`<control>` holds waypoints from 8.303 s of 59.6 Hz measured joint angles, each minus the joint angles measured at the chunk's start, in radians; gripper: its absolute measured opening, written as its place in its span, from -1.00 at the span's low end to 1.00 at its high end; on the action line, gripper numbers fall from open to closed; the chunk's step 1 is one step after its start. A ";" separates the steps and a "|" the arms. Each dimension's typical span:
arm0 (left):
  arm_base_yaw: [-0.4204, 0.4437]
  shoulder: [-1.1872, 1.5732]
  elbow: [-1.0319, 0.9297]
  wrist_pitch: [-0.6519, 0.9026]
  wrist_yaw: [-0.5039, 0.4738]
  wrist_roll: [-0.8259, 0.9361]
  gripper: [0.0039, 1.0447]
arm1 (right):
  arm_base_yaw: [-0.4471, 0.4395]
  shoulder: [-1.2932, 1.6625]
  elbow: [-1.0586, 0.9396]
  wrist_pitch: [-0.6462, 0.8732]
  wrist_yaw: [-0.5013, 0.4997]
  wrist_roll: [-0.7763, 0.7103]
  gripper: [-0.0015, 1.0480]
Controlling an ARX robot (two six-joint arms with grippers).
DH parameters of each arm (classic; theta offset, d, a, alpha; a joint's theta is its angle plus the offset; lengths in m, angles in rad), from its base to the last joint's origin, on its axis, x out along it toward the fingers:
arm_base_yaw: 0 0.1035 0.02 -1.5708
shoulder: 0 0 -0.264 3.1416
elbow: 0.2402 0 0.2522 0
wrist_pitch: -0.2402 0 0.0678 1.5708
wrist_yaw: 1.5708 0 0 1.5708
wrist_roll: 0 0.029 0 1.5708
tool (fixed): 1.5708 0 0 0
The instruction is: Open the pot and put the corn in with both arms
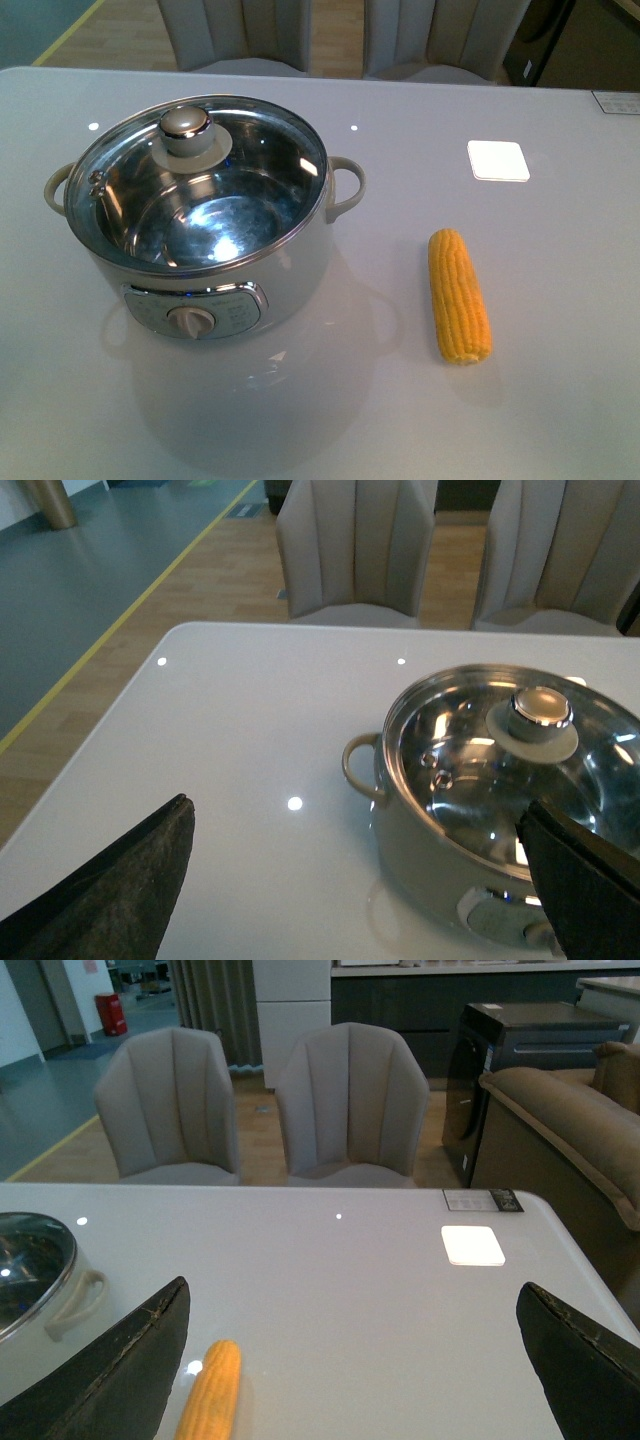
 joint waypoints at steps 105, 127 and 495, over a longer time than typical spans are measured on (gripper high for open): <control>-0.222 1.497 0.652 0.653 0.203 0.002 0.88 | 0.000 0.000 0.000 0.000 0.000 0.000 0.83; -0.231 1.499 0.685 0.556 0.214 -0.077 0.88 | 0.000 0.000 0.000 0.000 0.000 0.000 0.83; 0.533 1.820 0.914 0.537 0.468 0.286 -0.18 | 0.000 0.000 0.000 0.000 0.000 0.000 0.83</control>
